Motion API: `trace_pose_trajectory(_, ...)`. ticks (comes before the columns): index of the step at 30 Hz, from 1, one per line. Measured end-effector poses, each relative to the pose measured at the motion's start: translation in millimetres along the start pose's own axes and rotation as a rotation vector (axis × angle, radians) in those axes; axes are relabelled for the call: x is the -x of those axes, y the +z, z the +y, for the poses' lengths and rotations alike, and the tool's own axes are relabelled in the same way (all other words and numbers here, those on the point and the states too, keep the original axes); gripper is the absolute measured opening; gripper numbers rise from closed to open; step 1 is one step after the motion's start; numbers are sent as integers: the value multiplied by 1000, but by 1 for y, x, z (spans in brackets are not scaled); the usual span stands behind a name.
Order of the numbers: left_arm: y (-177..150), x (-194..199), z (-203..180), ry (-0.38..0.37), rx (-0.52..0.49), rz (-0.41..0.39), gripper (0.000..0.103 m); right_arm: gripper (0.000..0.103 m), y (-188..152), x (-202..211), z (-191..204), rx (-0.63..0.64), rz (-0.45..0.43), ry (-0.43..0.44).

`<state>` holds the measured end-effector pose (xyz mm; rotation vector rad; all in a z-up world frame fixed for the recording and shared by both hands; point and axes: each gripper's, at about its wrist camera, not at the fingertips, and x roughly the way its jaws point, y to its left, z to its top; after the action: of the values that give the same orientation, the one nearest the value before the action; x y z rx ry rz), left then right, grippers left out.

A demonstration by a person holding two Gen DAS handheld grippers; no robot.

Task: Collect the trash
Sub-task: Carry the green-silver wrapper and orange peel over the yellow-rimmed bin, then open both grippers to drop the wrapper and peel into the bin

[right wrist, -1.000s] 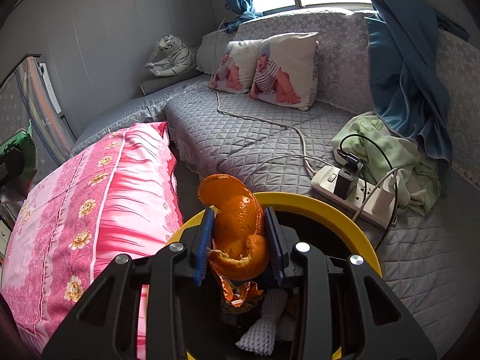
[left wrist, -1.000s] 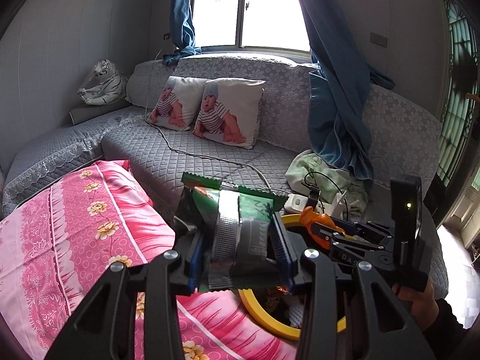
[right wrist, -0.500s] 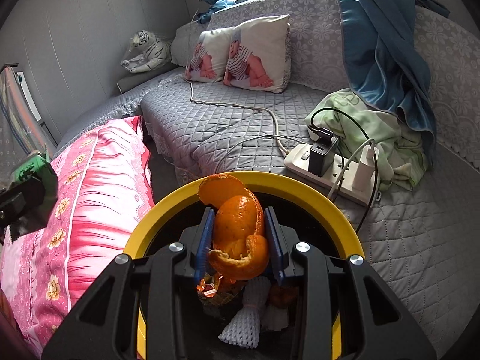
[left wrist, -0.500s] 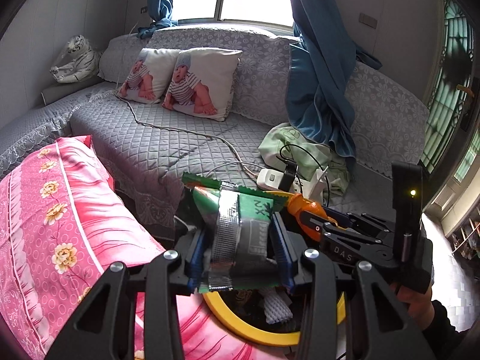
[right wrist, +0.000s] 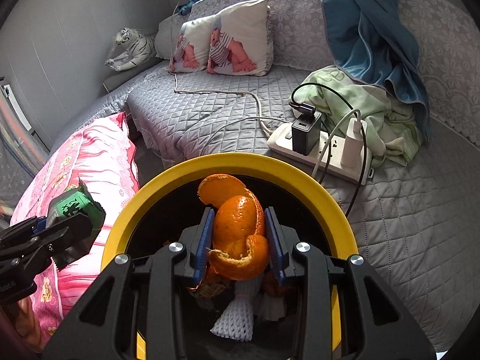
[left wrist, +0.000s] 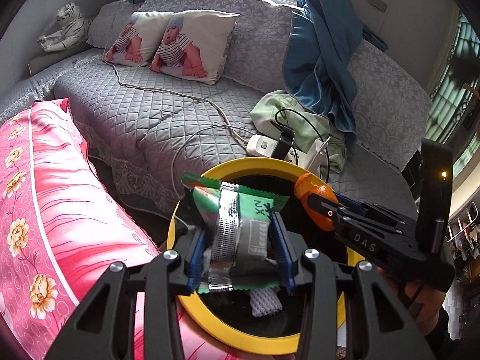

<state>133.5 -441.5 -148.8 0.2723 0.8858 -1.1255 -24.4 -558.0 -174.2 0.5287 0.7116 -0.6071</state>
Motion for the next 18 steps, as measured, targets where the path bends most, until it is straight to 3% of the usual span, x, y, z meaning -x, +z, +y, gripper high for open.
trace_pose_trajectory(13,-2,-14,7,-54,59,46,38,33,-3,-9,-8,-29,47,-8)
trace_pose_trajectory(18,-1,-11,6,-39,48,34,39,34,-2,-9,-10,-35,51,-12)
